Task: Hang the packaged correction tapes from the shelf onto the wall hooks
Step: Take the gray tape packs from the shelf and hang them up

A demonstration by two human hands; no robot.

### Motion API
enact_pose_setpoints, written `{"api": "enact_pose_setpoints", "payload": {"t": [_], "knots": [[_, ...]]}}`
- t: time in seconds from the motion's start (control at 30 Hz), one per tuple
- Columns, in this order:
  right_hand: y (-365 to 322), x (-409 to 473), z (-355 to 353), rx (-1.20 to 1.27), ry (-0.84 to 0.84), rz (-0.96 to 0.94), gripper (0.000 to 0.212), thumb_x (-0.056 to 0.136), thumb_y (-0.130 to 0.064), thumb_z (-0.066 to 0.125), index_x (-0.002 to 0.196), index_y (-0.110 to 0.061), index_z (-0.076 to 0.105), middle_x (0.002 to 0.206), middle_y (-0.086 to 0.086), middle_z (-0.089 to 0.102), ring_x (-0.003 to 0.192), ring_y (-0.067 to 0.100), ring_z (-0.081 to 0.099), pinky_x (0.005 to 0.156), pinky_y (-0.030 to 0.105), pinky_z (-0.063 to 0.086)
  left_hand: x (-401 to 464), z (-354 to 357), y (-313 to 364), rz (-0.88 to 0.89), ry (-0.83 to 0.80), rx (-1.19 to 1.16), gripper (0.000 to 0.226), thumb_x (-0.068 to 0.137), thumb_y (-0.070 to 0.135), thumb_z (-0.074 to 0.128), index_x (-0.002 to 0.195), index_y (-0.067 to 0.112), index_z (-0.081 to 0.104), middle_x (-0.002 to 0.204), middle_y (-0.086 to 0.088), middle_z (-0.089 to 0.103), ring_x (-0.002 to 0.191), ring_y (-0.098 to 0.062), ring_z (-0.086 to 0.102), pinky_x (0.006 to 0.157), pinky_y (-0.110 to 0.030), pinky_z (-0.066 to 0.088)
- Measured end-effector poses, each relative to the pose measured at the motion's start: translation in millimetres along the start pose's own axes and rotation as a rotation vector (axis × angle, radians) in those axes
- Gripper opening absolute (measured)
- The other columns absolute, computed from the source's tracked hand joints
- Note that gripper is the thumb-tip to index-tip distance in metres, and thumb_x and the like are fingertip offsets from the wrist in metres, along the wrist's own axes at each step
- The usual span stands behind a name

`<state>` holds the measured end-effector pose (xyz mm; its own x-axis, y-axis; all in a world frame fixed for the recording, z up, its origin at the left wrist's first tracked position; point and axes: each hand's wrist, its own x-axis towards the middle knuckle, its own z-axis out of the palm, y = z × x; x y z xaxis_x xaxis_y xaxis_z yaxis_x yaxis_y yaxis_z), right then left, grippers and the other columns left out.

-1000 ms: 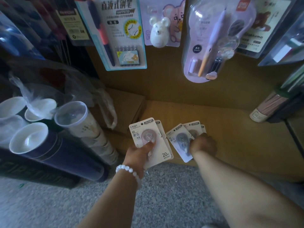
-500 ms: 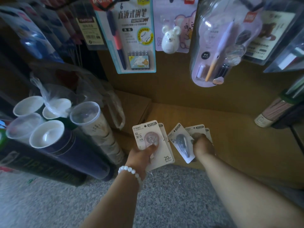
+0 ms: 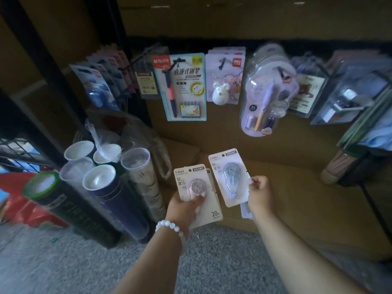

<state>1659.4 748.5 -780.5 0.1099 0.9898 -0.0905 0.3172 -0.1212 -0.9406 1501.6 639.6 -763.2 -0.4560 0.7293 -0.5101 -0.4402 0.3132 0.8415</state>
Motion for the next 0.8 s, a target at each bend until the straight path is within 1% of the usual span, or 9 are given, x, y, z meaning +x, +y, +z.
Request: {"api": "enact_pose_setpoints", "payload": {"t": [0.07,0.13,0.2,0.37,0.43,0.53,0.63,0.7,0.8], "knots": [[-12,-12,-3,0.088,-0.006,-0.023,0.006,0.097,-0.012,0.048,0.100,-0.018,0.050,0.098,0.003,0.057,0.089,0.021,0.054,0.059,0.020,0.039,-11,-2,8,0.033,-0.008,0.022,0.034,0.076,0.022,0.084,0.104,0.023,0.064,0.102,-0.006,0.077,0.093,-0.030,0.074,0.083,-0.058,0.058],[-25,-24,-3,0.145,-0.042,-0.030,0.005,0.097,-0.016,0.050,0.097,-0.021,0.051,0.098,0.001,0.060,0.089,0.021,0.056,0.064,0.026,0.044,-24,-2,19,0.087,-0.024,0.047,0.039,0.070,0.029,0.087,0.103,0.023,0.066,0.103,-0.006,0.077,0.093,-0.031,0.074,0.086,-0.060,0.057],[-40,-36,-3,0.169,-0.071,-0.048,0.005,0.096,-0.019,0.051,0.097,-0.024,0.053,0.094,-0.003,0.061,0.085,0.018,0.057,0.063,0.028,0.044,-37,-3,30,0.141,-0.052,0.040,0.037,0.070,0.029,0.085,0.102,0.022,0.069,0.101,-0.006,0.078,0.096,-0.031,0.074,0.088,-0.060,0.055],[-83,-71,-4,0.264,-0.163,-0.159,0.009,0.095,-0.017,0.053,0.101,-0.024,0.053,0.093,-0.012,0.061,0.081,0.002,0.057,0.059,0.016,0.040,-67,-9,57,0.277,-0.051,0.001,0.023,0.084,0.019,0.077,0.105,0.023,0.068,0.097,0.003,0.079,0.094,-0.023,0.074,0.085,-0.049,0.059],[-97,-84,-2,0.295,-0.220,-0.182,0.011,0.096,-0.017,0.053,0.103,-0.025,0.054,0.097,-0.010,0.063,0.083,0.001,0.059,0.059,0.013,0.040,-79,-15,69,0.308,-0.043,-0.018,0.022,0.083,0.017,0.076,0.103,0.023,0.068,0.096,0.003,0.079,0.093,-0.022,0.074,0.084,-0.049,0.059],[-119,-99,0,0.336,-0.318,-0.206,0.012,0.095,-0.018,0.054,0.098,-0.029,0.056,0.094,-0.006,0.066,0.079,0.006,0.061,0.060,0.018,0.043,-94,-28,92,0.344,-0.040,-0.037,0.024,0.083,0.016,0.076,0.106,0.021,0.070,0.102,-0.002,0.078,0.095,-0.025,0.075,0.085,-0.050,0.059],[-151,-105,0,0.310,-0.438,-0.245,0.003,0.092,-0.020,0.060,0.093,-0.023,0.060,0.083,-0.003,0.068,0.074,0.011,0.063,0.061,0.023,0.047,-103,-47,119,0.406,-0.017,-0.047,0.017,0.085,0.012,0.073,0.099,0.022,0.069,0.091,-0.001,0.080,0.085,-0.023,0.076,0.071,-0.042,0.060],[-177,-107,3,0.287,-0.512,-0.291,0.006,0.089,-0.015,0.063,0.086,-0.018,0.060,0.077,0.002,0.066,0.071,0.015,0.062,0.062,0.026,0.047,-108,-60,140,0.438,0.008,-0.054,0.014,0.086,0.012,0.073,0.097,0.021,0.069,0.087,-0.001,0.079,0.080,-0.024,0.076,0.065,-0.040,0.060],[-216,-110,11,0.219,-0.589,-0.365,0.011,0.089,-0.012,0.062,0.081,-0.016,0.057,0.073,0.003,0.064,0.060,0.008,0.057,0.050,0.015,0.040,-117,-77,177,0.485,0.017,-0.077,0.018,0.086,0.012,0.072,0.103,0.017,0.069,0.094,-0.007,0.079,0.086,-0.029,0.076,0.070,-0.048,0.061]]}}
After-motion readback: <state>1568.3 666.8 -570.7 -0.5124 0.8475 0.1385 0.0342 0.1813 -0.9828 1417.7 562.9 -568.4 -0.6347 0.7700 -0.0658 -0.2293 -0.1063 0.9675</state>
